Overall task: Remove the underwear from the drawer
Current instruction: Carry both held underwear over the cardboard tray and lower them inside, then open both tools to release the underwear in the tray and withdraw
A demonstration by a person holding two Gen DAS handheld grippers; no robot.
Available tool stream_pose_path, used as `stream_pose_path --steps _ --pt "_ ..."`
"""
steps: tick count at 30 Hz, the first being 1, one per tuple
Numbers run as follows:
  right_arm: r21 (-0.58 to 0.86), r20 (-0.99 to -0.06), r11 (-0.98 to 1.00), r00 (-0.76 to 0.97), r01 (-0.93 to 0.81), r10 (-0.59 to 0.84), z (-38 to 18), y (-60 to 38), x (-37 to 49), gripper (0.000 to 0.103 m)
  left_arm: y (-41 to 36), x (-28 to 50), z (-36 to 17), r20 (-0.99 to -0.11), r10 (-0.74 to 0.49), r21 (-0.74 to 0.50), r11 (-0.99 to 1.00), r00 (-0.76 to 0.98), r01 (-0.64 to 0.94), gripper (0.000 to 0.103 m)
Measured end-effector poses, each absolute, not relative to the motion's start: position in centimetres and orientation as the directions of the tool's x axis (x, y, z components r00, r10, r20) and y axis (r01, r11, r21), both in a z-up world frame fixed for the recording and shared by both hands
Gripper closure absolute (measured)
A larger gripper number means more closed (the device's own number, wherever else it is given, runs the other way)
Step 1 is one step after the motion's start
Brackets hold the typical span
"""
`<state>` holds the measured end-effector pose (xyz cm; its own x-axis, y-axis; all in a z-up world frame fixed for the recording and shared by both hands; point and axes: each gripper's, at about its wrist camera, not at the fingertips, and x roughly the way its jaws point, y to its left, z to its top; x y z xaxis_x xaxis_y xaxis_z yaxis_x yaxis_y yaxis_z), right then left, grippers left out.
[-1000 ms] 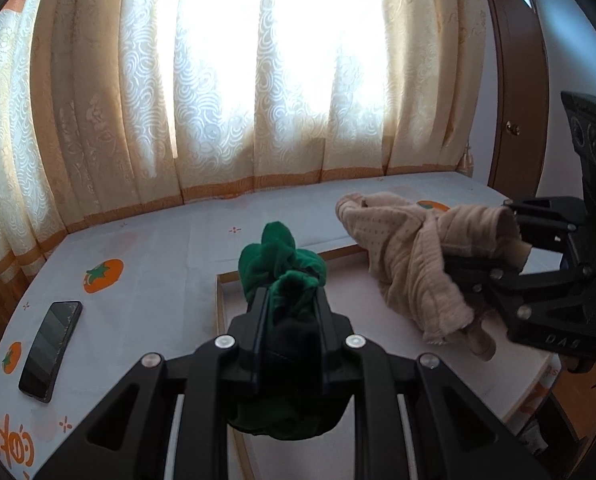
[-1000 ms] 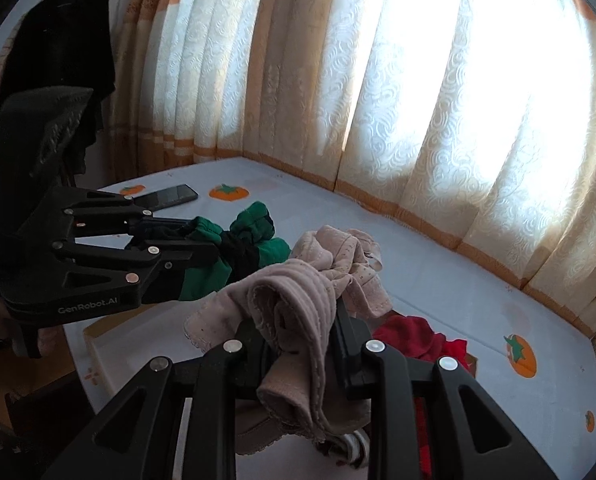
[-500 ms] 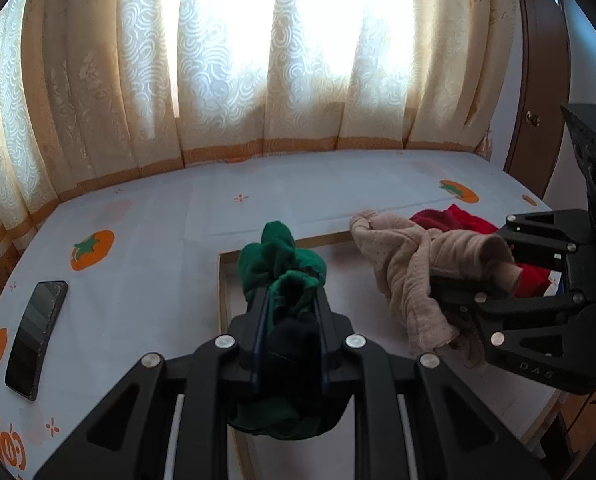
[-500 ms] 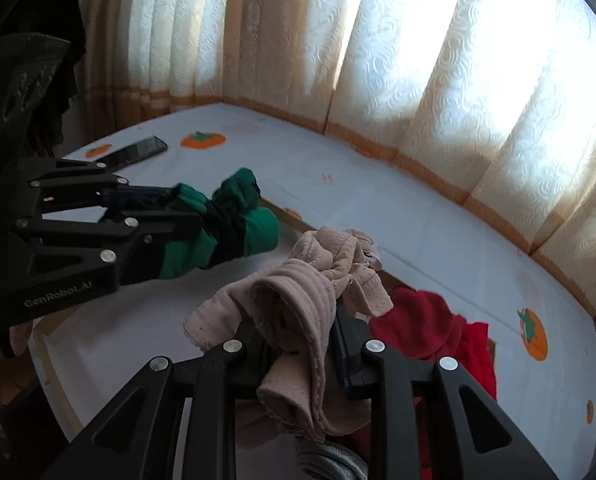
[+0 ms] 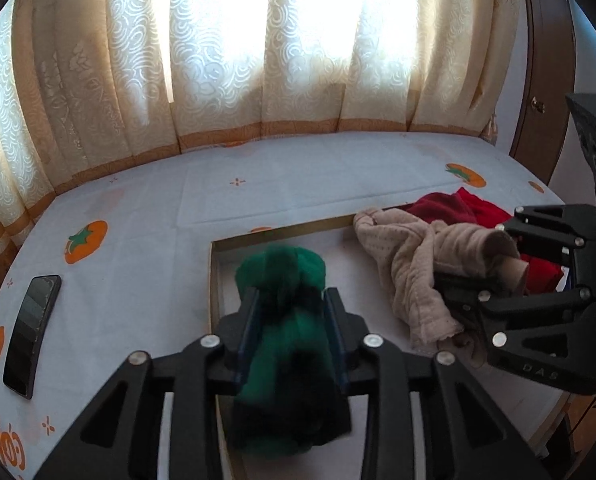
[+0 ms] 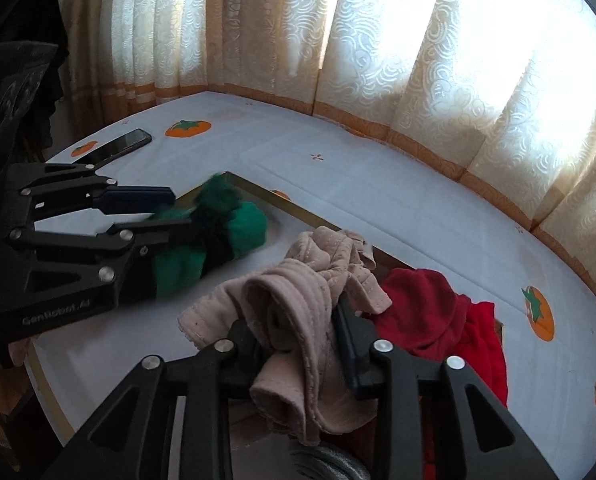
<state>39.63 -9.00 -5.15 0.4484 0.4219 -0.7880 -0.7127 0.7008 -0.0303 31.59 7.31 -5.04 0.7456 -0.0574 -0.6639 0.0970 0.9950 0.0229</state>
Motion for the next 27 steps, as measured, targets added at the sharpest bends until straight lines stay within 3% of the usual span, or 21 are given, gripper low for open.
stream_pose_path --steps 3,8,27 --pt "-0.025 -0.791 0.717 0.453 -0.696 0.412 -5.1 -9.2 40.0 0.054 7.1 31.4 -4.9 -0.663 -0.051 0.032 0.995 0.747 0.096 0.061" --pt "-0.029 -0.787 0.725 0.463 -0.688 0.408 -4.6 -9.7 39.6 0.052 7.3 30.5 -4.4 -0.646 -0.045 0.028 0.996 0.762 0.083 0.053" --pt "0.032 -0.737 0.722 0.472 -0.691 0.484 0.9 -15.2 31.3 0.04 6.2 21.4 -2.2 -0.545 -0.137 -0.076 0.991 0.827 0.114 0.046"
